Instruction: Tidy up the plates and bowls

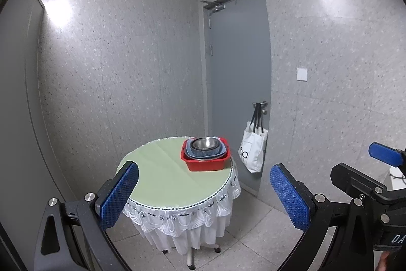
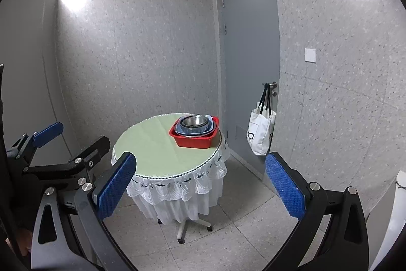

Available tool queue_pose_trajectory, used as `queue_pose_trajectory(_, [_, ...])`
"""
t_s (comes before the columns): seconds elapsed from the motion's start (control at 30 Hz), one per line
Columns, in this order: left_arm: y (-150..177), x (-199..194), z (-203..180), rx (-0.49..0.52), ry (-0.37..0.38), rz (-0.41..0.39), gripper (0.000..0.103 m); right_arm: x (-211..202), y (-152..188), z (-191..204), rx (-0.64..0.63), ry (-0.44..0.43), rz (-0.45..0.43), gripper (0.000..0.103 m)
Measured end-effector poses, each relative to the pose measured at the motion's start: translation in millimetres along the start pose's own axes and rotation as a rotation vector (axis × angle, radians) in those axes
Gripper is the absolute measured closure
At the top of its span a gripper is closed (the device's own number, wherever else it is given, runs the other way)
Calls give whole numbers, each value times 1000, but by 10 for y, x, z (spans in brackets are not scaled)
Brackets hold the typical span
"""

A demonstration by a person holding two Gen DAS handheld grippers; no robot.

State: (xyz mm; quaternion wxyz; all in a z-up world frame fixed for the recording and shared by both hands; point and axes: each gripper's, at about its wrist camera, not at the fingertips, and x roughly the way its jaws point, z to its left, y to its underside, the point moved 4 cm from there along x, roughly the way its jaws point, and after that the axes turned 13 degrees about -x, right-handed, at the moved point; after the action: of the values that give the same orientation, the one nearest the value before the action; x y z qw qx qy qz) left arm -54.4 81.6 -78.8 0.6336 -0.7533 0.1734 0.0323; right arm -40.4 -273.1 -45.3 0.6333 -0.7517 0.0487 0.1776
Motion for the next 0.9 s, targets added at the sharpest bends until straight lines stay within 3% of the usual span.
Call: queue_pose_trajectory(0.9, [-22,-326,244,2,42,-12,0,-376,60,133,10,36,-18,0])
